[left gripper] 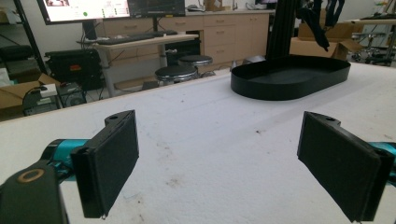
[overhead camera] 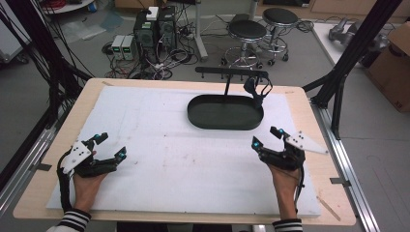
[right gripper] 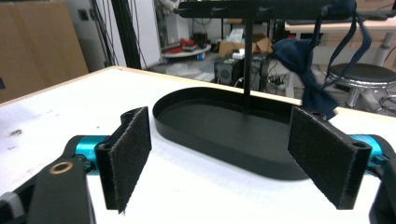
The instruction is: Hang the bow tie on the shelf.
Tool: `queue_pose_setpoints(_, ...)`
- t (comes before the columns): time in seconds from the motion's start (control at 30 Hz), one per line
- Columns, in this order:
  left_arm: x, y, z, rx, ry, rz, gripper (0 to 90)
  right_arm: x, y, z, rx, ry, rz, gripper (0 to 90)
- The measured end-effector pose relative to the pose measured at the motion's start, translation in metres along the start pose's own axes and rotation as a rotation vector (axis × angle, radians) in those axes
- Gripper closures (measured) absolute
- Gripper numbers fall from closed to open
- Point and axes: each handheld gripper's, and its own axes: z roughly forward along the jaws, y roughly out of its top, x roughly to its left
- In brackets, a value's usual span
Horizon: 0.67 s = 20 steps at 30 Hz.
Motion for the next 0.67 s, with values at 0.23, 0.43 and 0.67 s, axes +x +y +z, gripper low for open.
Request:
queue_pose_setpoints(0.23,-0.003,0.000,-0.004,-0.004,-0.005,-0.009,12.8,0.008,-0.046,-0.001,0.011,-0.046,-0.066,12.2)
queue_pose_setpoints(0.43,-0.007,0.000,-0.007,-0.005,-0.013,-0.008,11.7,0.011,-0.061,-0.003,-0.035,-0.077,-0.093,12.1)
queue_pose_setpoints(0.67,-0.006,0.000,-0.007,-0.007,-0.010,-0.018,11.7,0.008,-0.067,-0.002,0.001,-0.102,-0.086,11.0)
